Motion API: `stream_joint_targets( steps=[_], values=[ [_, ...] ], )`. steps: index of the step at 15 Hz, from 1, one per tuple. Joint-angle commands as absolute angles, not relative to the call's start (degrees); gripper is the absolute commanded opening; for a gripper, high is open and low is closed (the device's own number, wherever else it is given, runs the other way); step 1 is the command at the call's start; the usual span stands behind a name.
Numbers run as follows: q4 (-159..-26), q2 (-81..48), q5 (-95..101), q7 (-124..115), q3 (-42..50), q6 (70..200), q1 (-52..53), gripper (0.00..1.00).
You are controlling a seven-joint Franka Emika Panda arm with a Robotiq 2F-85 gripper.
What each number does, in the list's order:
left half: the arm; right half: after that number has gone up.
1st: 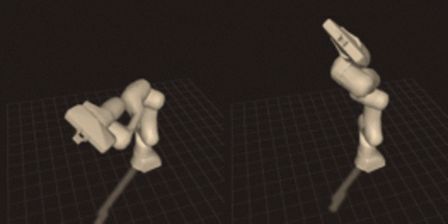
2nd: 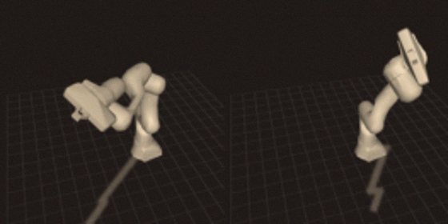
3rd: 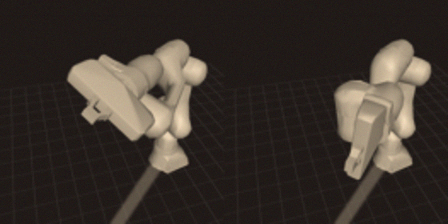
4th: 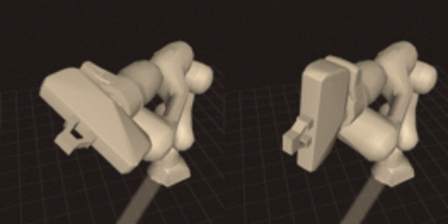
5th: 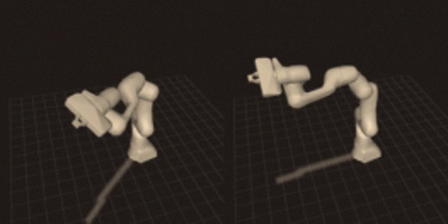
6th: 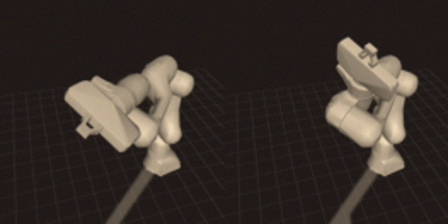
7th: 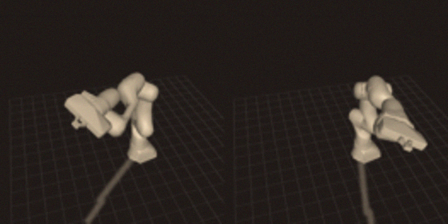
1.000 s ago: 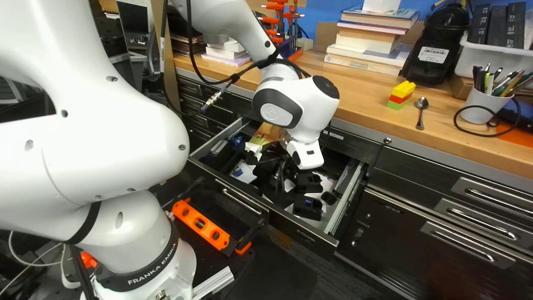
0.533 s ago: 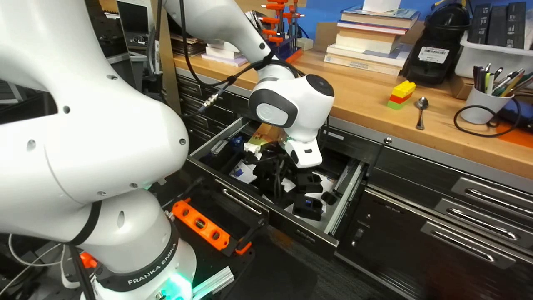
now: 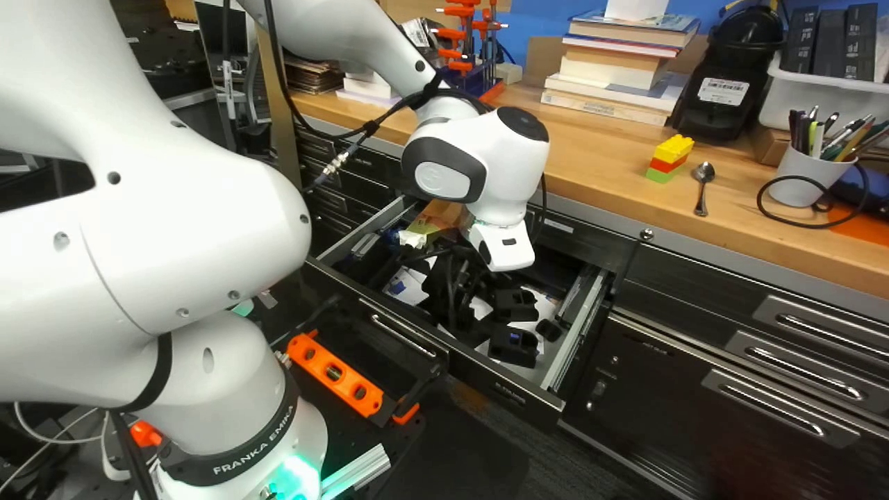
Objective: Put the black objects on the tabletop into the open drawer and then close the drawer
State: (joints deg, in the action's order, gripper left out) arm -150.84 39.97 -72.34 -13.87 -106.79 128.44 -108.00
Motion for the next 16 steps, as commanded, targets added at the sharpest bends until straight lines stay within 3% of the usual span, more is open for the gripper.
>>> stream_joint_targets(
  steps=[1,11,16],
  values=[
    [-153.5,41.4,-72.3,-19.6,-102.9,128.5,-102.6,1.0],
    [-158.9,42.1,-71.7,-33.4,-97.3,129.3,-93.3,1.0],
    [-157.7,43.0,-69.4,-38.2,-98.5,127.5,-95.4,1.0]
  ],
)
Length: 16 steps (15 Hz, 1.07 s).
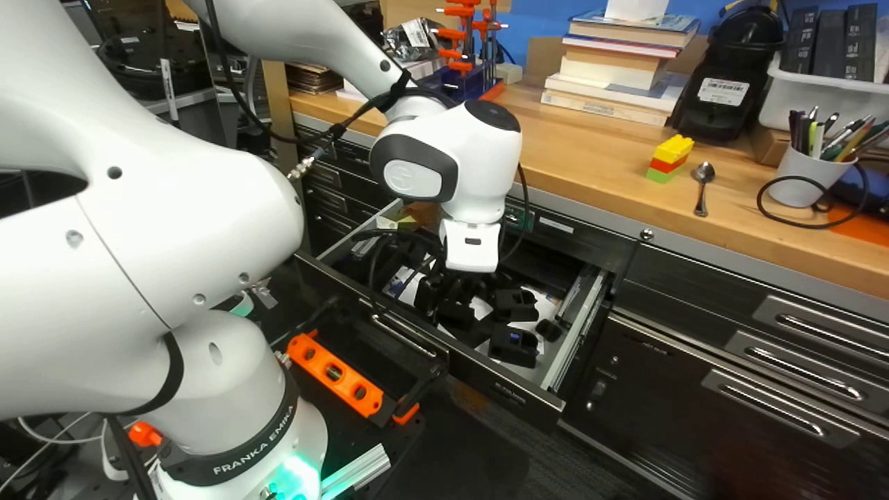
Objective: Put the black objects on the tabletop into the open drawer and then close the drawer
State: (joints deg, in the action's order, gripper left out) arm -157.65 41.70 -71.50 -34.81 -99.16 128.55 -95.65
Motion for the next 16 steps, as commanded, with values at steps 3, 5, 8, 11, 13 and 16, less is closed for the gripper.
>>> stream_joint_targets(
  steps=[3,5,8,11,13,16],
  values=[
    [-157.7,43.2,-66.9,-41.4,-98.5,126.5,-95.7,1.0],
    [-157.8,43.1,-65.0,-43.6,-98.4,125.5,-95.7,1.0],
    [-157.9,42.8,-62.8,-45.8,-98.6,124.4,-95.8,1.0],
    [-157.9,42.3,-61.7,-45.7,-99.6,123.3,-96.8,1.0],
    [-157.4,42.0,-61.8,-44.5,-101.8,122.4,-99.3,1.0],
    [-156.5,42.5,-63.1,-42.2,-106.6,121.1,-103.5,1.0]
  ],
)
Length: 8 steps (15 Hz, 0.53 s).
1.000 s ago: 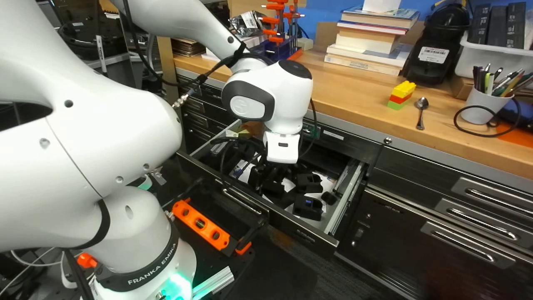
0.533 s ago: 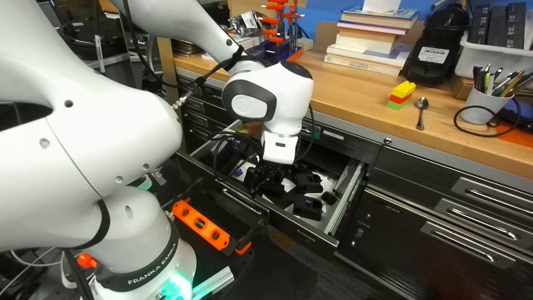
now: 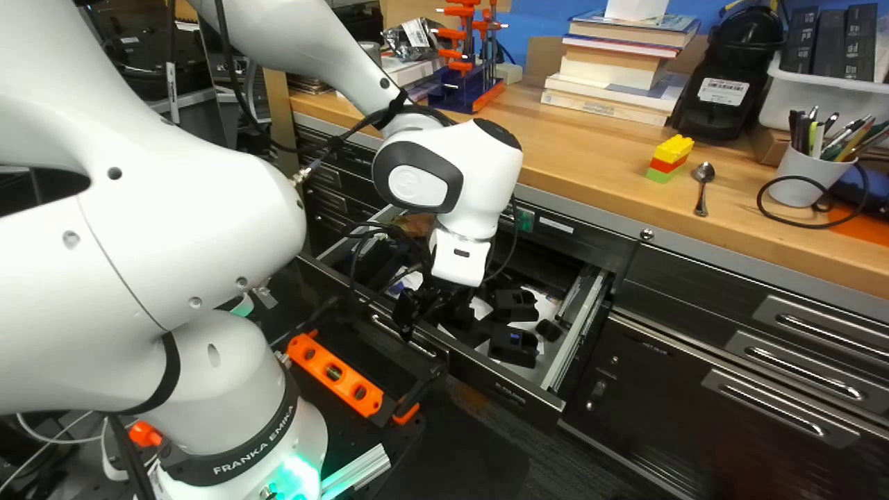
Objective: Put the black objects on the tabletop into the open drawer and then close the drawer
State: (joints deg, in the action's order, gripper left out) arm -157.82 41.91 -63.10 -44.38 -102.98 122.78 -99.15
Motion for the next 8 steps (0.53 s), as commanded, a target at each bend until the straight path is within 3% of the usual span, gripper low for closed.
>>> stream_joint_targets(
  steps=[1,8],
  values=[
    [-156.1,42.9,-63.8,-41.0,-108.0,120.9,-104.8,1.0],
    [-152.0,45.7,-76.5,-25.5,-113.7,123.3,-110.0,1.0]
  ],
)
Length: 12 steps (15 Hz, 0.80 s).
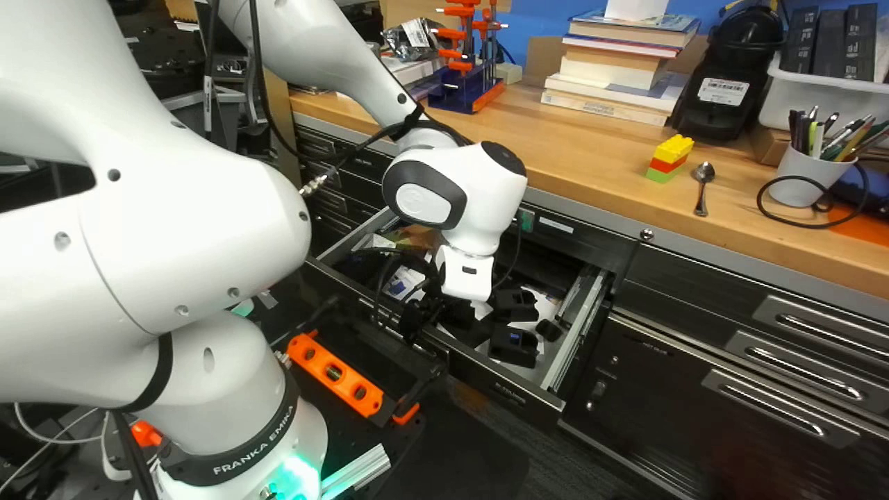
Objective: Put the black objects on the tabletop into the open drawer and then close the drawer
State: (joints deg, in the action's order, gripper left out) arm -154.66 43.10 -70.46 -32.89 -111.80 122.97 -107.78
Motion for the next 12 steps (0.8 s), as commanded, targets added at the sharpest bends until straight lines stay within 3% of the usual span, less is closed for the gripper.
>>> stream_joint_targets(
  steps=[1,12],
  values=[
    [-151.3,46.3,-78.8,-22.8,-114.1,122.8,-110.5,1.0],
    [-145.8,54.0,-106.7,3.9,-115.8,118.8,-112.3,1.0]
  ],
)
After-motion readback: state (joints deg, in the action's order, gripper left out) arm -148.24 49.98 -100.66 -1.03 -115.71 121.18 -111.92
